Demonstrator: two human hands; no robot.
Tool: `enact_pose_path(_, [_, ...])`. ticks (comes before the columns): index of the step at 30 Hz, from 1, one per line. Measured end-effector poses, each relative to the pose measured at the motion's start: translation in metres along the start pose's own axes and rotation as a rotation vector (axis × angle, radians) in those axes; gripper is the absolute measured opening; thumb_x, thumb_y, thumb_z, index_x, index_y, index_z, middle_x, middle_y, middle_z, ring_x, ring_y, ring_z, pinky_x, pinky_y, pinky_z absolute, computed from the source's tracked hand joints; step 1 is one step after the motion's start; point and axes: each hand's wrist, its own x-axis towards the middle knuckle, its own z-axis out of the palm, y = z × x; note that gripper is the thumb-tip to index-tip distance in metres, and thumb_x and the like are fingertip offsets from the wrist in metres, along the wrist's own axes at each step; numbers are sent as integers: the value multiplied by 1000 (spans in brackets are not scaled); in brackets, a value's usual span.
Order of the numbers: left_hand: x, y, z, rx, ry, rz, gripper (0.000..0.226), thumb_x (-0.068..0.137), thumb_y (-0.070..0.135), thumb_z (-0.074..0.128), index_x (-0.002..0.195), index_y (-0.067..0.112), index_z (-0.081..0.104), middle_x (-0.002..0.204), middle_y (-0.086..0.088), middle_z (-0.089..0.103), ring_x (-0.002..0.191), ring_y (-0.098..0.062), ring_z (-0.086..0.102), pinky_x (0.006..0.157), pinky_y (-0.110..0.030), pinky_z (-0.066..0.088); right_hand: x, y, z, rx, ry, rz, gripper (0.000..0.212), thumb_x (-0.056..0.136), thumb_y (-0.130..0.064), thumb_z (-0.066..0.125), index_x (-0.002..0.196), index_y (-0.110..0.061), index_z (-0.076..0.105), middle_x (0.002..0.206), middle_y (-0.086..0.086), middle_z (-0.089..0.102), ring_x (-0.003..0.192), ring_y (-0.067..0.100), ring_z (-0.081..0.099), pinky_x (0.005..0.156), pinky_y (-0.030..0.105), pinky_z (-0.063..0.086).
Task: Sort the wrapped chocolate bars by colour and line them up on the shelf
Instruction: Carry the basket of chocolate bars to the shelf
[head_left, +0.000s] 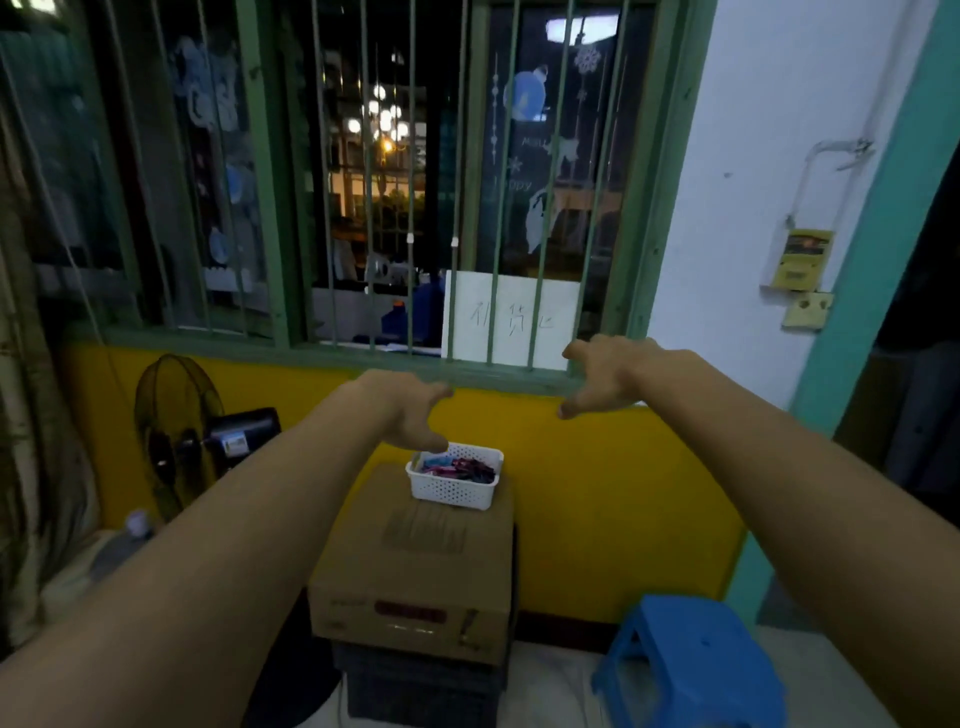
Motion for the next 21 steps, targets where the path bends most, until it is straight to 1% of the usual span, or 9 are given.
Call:
enact_pose_path(3, [16, -17, 24, -14, -16, -19, 86, 84, 67, 52, 151, 29, 14, 151, -6, 37, 131, -29, 44, 99, -43, 42, 25, -12, 24, 25, -61, -26, 91, 76, -63, 63, 147, -21, 24, 147, 11, 34, 130, 33, 39, 102, 47, 39])
enact_pose_path(5, [31, -31, 41, -22, -30, -26, 89, 83, 70, 51, 152, 28, 13, 154, -6, 31, 135, -29, 39, 101, -43, 40, 47, -27, 40, 46, -100, -55, 90, 78, -58, 65, 147, -19, 23, 150, 11, 31, 133, 32, 37, 103, 46, 39])
enact_pose_path(8, [63, -51, 70, 9, -65, 15, 94, 80, 76, 46, 152, 28, 11, 158, -4, 22, 140, -29, 30, 103, -45, 37, 89, -58, 66, 48, -146, -107, 90, 79, -54, 66, 148, -18, 22, 153, 10, 29, 135, 31, 35, 105, 46, 38])
enact_pose_path(13, [130, -92, 111, 40, -81, 83, 93, 82, 77, 40, 153, 28, 6, 162, -1, 9, 145, -28, 19, 109, -49, 29, 167, -102, 97, 19, -229, -91, 89, 81, -53, 65, 149, -19, 19, 148, 12, 32, 128, 33, 43, 98, 46, 44])
enact_pose_path(17, [181, -139, 131, 47, -84, 62, 94, 81, 78, 40, 153, 27, 6, 162, -2, 11, 145, -29, 20, 111, -47, 29, 223, -118, 113, -19, -261, -68, 86, 82, -54, 63, 148, -18, 20, 146, 13, 33, 125, 34, 44, 96, 46, 45])
enact_pose_path(21, [206, -159, 149, 3, -158, 65, 94, 82, 76, 42, 153, 27, 6, 161, -2, 13, 144, -29, 22, 110, -48, 30, 259, -123, 126, -8, -275, -19, 86, 82, -54, 63, 148, -19, 21, 145, 14, 34, 124, 36, 44, 93, 47, 46])
